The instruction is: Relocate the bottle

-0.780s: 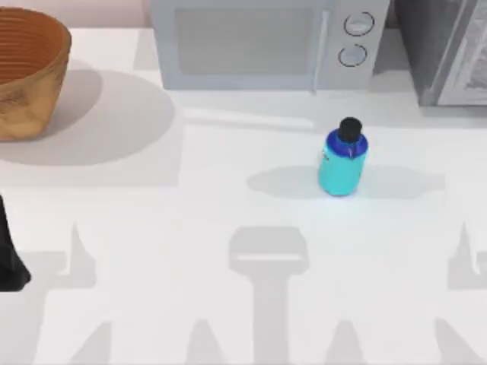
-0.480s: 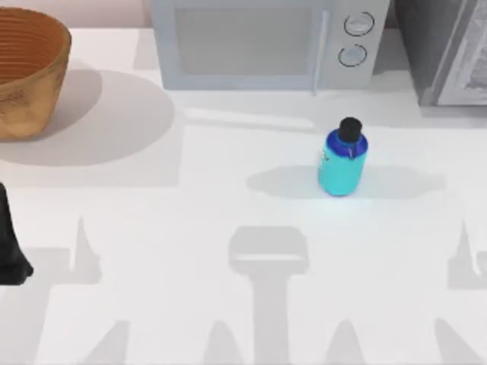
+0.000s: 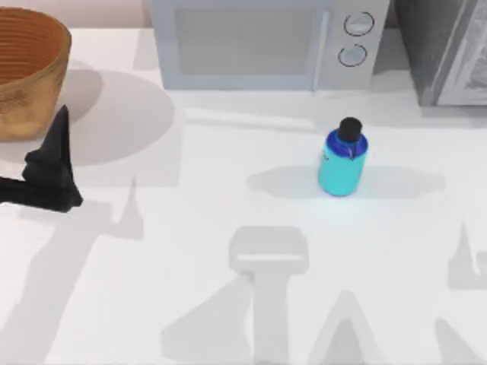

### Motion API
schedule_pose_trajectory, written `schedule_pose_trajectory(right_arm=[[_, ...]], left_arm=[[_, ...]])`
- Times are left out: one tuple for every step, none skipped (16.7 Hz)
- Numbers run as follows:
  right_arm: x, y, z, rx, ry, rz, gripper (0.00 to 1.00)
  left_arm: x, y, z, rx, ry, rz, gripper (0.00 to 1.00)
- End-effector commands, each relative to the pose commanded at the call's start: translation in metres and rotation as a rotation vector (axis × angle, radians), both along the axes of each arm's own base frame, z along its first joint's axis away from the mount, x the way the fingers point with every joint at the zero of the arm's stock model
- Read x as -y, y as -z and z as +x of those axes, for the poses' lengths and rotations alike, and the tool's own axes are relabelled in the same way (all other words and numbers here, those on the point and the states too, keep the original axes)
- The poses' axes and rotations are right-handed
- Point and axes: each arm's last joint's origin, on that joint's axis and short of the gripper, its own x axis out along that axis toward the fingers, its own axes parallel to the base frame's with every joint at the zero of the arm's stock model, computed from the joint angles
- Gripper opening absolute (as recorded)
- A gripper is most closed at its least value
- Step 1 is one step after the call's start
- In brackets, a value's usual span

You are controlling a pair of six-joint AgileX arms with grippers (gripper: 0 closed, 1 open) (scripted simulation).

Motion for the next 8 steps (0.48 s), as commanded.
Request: schedule_pose_trajectory(right_arm=[[0.000, 0.000, 0.000, 0.000, 0.000, 0.000, 1.00], [0.000, 0.000, 0.000, 0.000, 0.000, 0.000, 1.00], [0.000, 0.000, 0.000, 0.000, 0.000, 0.000, 1.00], [0.000, 0.000, 0.000, 0.000, 0.000, 0.000, 1.00], [0.000, 0.000, 0.000, 0.000, 0.000, 0.000, 1.00], [0.000, 0.000, 0.000, 0.000, 0.000, 0.000, 1.00], [0.000, 0.000, 0.000, 0.000, 0.000, 0.000, 1.00], [0.000, 0.000, 0.000, 0.000, 0.000, 0.000, 1.00]], left_arm=[[0.009, -0.001, 0.013, -0.009, 0.034, 0.003, 1.00], [0.019, 0.000, 0.027, -0.020, 0.068, 0.007, 1.00], [0.031, 0.004, 0.041, -0.034, 0.104, 0.012, 1.00], [0.044, 0.010, 0.055, -0.049, 0.139, 0.018, 1.00], [0.058, 0.020, 0.068, -0.065, 0.175, 0.025, 1.00], [0.073, 0.031, 0.079, -0.080, 0.210, 0.033, 1.00], [0.088, 0.044, 0.089, -0.093, 0.246, 0.040, 1.00], [0.102, 0.059, 0.097, -0.103, 0.281, 0.046, 1.00]])
